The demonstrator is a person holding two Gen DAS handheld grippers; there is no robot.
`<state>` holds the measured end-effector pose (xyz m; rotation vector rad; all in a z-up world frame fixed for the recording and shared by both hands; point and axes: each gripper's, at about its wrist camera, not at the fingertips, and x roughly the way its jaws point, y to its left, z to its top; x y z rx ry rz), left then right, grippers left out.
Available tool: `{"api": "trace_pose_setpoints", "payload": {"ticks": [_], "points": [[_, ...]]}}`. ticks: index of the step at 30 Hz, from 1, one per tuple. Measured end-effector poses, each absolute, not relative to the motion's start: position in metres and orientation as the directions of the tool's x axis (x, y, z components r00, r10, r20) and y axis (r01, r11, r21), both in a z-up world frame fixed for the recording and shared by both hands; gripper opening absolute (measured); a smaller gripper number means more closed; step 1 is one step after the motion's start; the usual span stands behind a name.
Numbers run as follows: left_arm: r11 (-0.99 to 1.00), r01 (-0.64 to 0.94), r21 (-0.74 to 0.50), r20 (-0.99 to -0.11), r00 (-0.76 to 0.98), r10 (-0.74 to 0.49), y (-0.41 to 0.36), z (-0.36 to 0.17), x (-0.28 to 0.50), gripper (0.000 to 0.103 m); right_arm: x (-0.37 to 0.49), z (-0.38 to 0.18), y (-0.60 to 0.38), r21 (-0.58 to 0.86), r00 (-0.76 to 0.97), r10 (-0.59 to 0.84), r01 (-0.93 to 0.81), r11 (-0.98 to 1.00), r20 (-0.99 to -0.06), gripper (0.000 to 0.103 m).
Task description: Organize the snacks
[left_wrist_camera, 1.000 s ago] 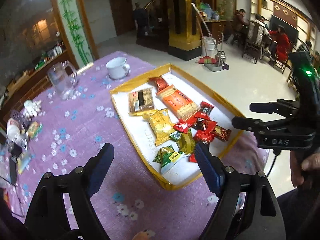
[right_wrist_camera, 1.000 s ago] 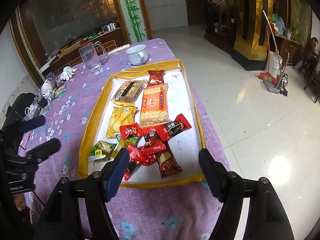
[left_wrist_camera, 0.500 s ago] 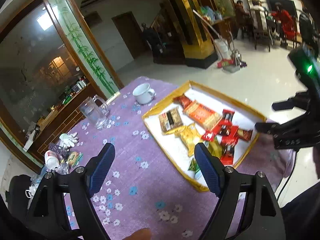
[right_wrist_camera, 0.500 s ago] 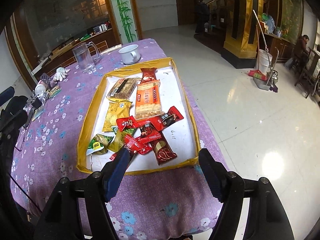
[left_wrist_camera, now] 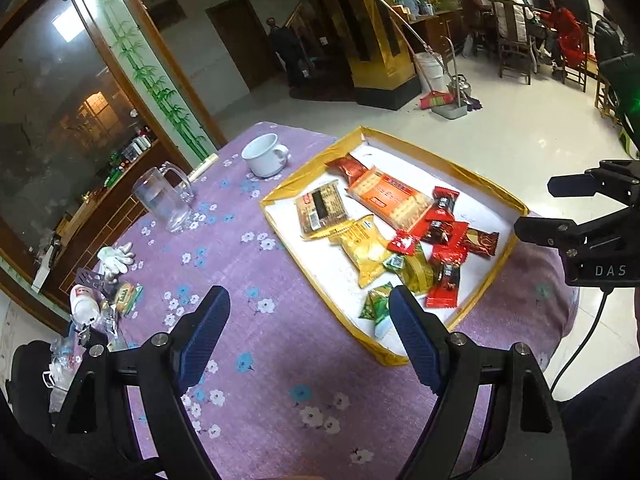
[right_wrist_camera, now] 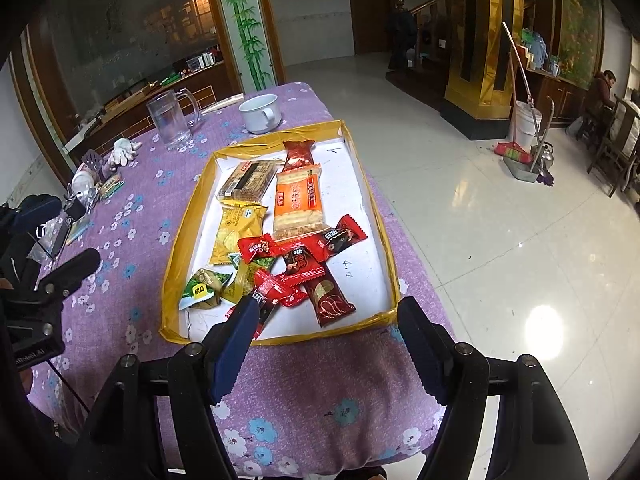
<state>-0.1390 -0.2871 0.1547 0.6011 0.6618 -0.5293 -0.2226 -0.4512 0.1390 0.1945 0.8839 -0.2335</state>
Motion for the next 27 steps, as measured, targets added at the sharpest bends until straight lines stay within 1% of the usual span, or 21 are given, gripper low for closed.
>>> {"api": "trace_pose_setpoints", "payload": {"ticks": [9, 27], "points": [[0.709, 0.646, 0.284, -0.732, 0.623, -0.275, -0.286, 0.147, -0.138, 0.083, -0.229, 0.136, -0.447, 0.070, 0.607, -0.124, 0.286, 0.956, -0.785, 0.074], [0.705, 0.670, 0.233, -0.764, 0.575, -0.294, -0.287, 0.136, -0.147, 0.083, -0.248, 0.137, -0.441, 0.064, 0.608, -0.138, 0.298, 0.953, -0.782, 0.074]]}}
